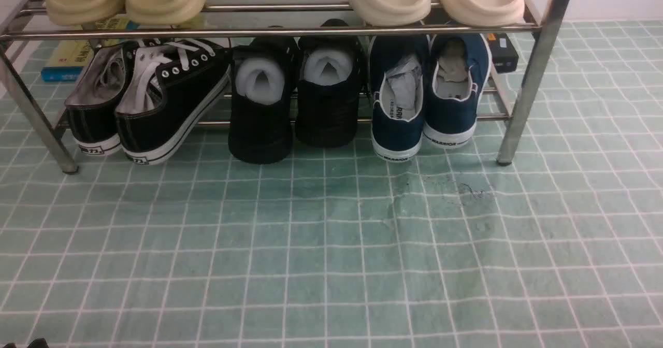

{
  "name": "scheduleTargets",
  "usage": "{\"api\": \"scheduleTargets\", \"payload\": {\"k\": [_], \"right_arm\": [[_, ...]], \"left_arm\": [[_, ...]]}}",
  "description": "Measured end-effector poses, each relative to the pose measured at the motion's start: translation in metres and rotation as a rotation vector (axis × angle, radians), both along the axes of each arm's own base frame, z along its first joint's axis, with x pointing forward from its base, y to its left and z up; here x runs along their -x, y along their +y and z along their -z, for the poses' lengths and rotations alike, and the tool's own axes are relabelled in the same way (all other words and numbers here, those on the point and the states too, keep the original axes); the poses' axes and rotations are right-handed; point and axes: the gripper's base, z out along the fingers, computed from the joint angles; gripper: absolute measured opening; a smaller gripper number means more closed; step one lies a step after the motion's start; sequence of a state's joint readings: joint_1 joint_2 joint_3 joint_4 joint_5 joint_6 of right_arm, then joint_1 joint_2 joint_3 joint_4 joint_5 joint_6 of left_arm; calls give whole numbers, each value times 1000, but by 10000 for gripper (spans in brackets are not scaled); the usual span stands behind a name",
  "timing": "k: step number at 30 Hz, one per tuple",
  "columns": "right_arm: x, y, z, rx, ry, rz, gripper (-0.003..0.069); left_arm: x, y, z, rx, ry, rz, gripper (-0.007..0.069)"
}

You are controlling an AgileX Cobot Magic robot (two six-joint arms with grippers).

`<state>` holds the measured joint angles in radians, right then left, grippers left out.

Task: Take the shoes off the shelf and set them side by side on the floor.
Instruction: 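Grasp the leftmost shoe on the bottom shelf of the shoe rack with the left gripper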

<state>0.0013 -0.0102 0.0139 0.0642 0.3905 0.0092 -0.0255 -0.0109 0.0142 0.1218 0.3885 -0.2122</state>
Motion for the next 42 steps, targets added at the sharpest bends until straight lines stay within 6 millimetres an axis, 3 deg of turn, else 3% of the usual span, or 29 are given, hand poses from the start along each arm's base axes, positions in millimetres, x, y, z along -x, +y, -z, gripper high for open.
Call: {"api": "scheduleTargets", "payload": {"k": [27, 30, 36, 39, 42], "right_arm": [[0, 0, 0, 0, 0, 0, 238], [0, 0, 0, 0, 0, 0, 238], [0, 0, 0, 0, 0, 0, 238], [0, 0, 0, 0, 0, 0, 238], [0, 0, 0, 0, 0, 0, 238]], "left_arm": [[0, 3, 0, -76, 0, -7, 242], [0, -1, 0, 122, -9, -24, 242], [0, -13, 0, 765, 18, -92, 242], [0, -15, 0, 923, 32, -115, 242], [0, -15, -1, 957, 33, -121, 242]]}}
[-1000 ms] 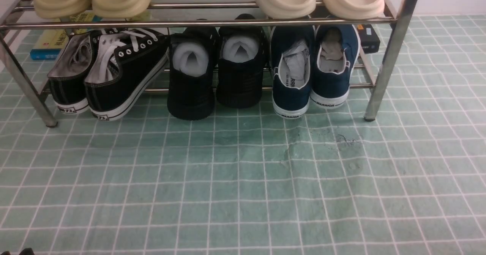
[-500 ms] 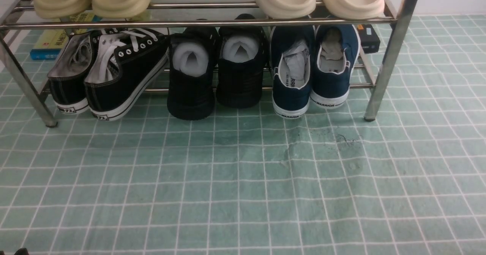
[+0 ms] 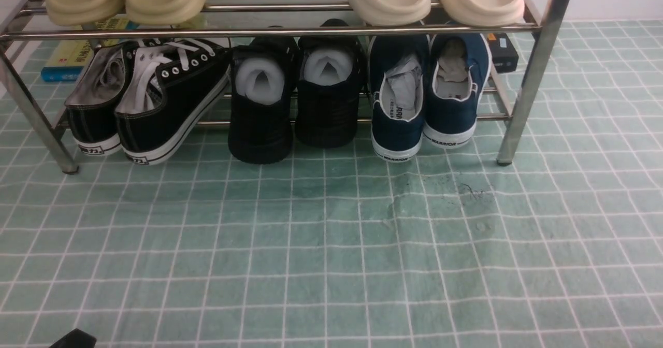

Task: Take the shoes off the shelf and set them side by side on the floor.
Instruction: 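Grasp the leftmost shoe on the bottom shelf of the shoe rack with the left gripper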

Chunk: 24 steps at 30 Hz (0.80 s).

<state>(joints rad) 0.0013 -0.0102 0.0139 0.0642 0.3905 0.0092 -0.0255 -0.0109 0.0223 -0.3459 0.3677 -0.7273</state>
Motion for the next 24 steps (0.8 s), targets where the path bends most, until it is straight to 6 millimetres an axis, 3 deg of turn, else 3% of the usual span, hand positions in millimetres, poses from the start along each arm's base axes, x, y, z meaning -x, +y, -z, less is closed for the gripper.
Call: {"api": "scheduleTargets", "payload": {"k": [9, 11, 14, 16, 19, 21, 24], "right_arm": [[0, 0, 0, 0, 0, 0, 238], [0, 0, 0, 0, 0, 0, 238], [0, 0, 0, 0, 0, 0, 238], [0, 0, 0, 0, 0, 0, 238], [0, 0, 0, 0, 0, 0, 238], [0, 0, 0, 0, 0, 0, 238], [0, 0, 0, 0, 0, 0, 238]], "left_arm": [[1, -1, -2, -19, 11, 20, 202], [4, -3, -13, -56, 7, 47, 160], [10, -4, -48, -134, -23, 84, 44], [10, -4, -64, -175, 21, 99, 12], [3, -2, -78, -242, 149, 122, 1], [-11, 1, -91, -337, 334, 155, 1], [-30, 5, -104, -450, 452, 187, 1]]}}
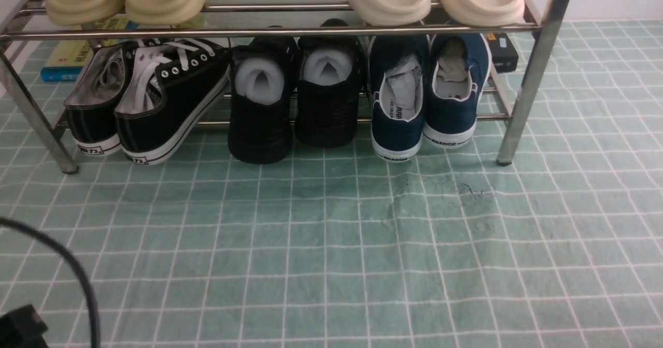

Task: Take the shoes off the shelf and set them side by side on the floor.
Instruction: 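Grasp the leftmost shoe on the bottom shelf of the shoe rack with the left gripper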

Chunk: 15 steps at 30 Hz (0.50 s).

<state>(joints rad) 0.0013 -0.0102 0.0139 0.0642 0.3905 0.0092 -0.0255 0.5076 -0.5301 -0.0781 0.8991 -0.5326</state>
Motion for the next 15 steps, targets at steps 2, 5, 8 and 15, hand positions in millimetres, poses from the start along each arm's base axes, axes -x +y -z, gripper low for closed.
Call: {"api": "scheduleTargets", "payload": {"k": [2, 5, 8, 15], "right_arm": [[0, 0, 0, 0, 0, 0, 238], [0, 0, 0, 0, 0, 0, 238], [0, 0, 0, 0, 0, 0, 238], [0, 0, 0, 0, 0, 0, 238]], "left_arm": [[-23, 4, -15, -95, 54, 34, 1], [-57, 7, -35, -183, 84, 69, 9], [-91, 8, -49, -229, 107, 90, 41], [-158, 4, -58, -241, 150, 145, 198]]}}
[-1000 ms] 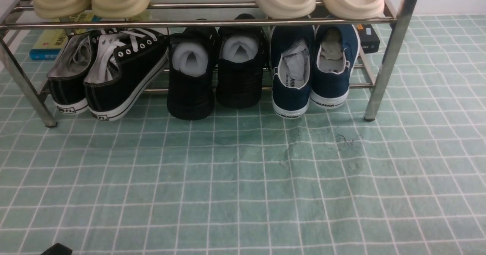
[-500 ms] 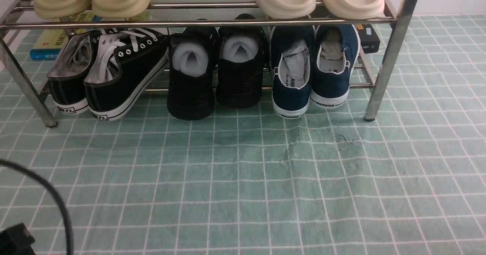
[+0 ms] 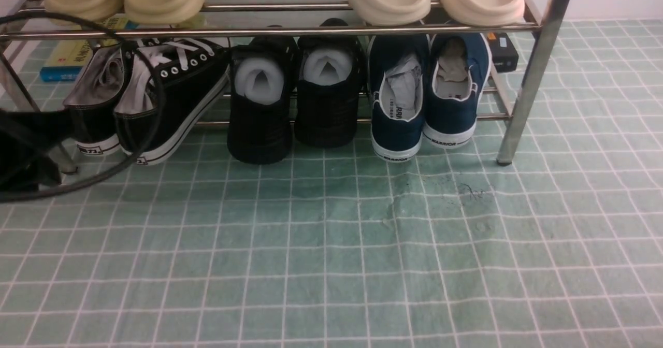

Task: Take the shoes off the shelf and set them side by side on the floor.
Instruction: 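Grasp the leftmost shoe on the bottom shelf of the shoe rack with the left gripper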

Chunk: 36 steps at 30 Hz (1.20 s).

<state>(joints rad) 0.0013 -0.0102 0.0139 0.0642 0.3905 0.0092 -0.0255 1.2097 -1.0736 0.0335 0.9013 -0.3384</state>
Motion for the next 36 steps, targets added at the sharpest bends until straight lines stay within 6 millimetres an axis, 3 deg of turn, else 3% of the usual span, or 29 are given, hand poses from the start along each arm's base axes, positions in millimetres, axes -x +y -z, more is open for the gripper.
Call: {"api": "scheduleTargets", "payload": {"k": [2, 8, 13, 19, 23, 29, 36], "right_arm": [[0, 0, 0, 0, 0, 0, 238], [0, 0, 0, 0, 0, 0, 238], [0, 0, 0, 0, 0, 0, 238], [0, 0, 0, 0, 0, 0, 238], [0, 0, 0, 0, 0, 0, 238], [0, 0, 0, 0, 0, 0, 238], [0, 0, 0, 0, 0, 0, 238]], "left_arm": [[-17, -2, 0, 0, 9, 21, 283], [-51, -2, 2, -19, 22, 36, 392], [-83, 2, 4, -73, 21, 25, 405], [-122, 28, 6, -89, 24, -114, 407], [-144, 38, 18, -105, 45, -136, 407], [-166, 41, 36, -135, 32, -122, 407], [-176, 42, 47, -163, 7, -107, 407]]}}
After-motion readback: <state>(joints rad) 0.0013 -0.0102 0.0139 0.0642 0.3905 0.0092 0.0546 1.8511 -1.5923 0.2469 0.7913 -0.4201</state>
